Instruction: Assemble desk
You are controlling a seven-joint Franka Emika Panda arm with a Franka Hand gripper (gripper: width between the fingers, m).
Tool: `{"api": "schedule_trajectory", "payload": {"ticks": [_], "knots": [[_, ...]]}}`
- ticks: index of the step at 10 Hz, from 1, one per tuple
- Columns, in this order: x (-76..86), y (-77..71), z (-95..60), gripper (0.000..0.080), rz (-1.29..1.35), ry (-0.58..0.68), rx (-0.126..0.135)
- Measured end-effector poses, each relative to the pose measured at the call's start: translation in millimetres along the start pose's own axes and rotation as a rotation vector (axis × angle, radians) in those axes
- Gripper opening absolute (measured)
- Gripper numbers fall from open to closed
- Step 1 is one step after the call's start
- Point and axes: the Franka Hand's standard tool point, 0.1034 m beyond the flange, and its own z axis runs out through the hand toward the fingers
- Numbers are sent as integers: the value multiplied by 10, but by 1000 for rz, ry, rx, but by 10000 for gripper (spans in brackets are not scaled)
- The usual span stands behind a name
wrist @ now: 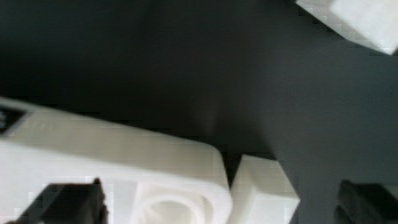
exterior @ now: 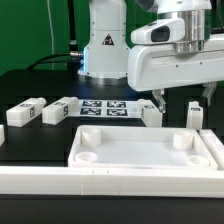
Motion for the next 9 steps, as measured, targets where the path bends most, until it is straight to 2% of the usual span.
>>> {"api": "schedule_trajectory", "payload": {"ticks": [3,4,8,9], "knots": [[-75,-168,25,649,364,-17,23],[-88,-170,39,649,450,-23,32],[-104,-191,45,649,556,-28,39],[-161,-229,76,649,542,-26,37]]}}
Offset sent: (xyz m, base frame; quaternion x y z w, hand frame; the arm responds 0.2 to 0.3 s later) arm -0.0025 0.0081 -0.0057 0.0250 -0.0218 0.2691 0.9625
